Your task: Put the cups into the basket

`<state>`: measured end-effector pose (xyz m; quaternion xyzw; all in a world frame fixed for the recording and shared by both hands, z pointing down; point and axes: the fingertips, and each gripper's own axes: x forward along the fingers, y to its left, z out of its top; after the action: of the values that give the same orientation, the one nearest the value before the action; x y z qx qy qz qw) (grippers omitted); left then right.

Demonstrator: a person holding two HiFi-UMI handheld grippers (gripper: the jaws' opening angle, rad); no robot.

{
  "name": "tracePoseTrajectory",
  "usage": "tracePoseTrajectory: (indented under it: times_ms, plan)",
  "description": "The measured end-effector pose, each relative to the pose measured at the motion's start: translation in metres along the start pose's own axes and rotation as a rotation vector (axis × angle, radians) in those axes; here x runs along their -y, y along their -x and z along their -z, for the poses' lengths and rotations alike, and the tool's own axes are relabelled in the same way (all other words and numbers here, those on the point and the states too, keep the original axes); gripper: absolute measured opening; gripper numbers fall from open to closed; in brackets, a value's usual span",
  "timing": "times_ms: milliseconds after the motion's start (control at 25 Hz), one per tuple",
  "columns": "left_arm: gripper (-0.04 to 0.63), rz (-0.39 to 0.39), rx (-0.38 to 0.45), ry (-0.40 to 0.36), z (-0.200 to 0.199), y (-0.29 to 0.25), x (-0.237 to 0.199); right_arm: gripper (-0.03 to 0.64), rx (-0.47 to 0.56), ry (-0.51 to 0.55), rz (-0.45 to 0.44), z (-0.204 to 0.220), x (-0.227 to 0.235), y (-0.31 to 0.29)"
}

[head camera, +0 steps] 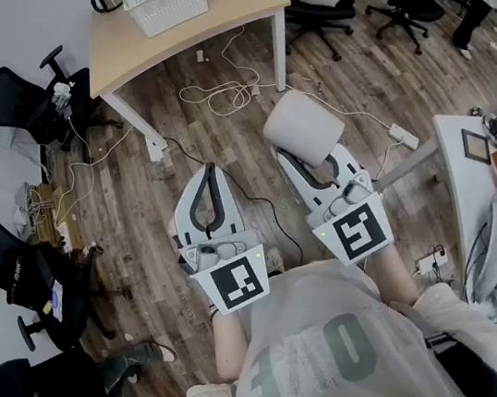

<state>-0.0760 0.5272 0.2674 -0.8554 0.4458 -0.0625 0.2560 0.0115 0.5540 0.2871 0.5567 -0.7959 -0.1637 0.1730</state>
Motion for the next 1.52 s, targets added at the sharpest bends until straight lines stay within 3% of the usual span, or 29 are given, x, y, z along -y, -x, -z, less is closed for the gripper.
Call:
tracePoseTrajectory:
  times_ms: [480,920,1280,1520]
  plan:
    - [0.009,-0.012,-0.023,0.016,0.025,-0.006,-0.021,0.031,0.01,-0.023,-0.042,-0.001,-0.009,-0.031]
    - [0.009,-0.042,-0.013,0.039,0.073,-0.01,-0.09,0.031,-0.051,0.019,-0.016,-0.002,-0.033,-0.092]
    - [0.009,-0.005,-0.018,0.031,0.09,-0.045,-0.115,0.031,-0.09,-0.006,0.005,0.006,-0.022,-0.124]
    - [0.009,-0.008,-0.049,0.07,0.112,-0.078,-0.116,0.031,-0.085,0.005,-0.026,0.018,-0.005,-0.159]
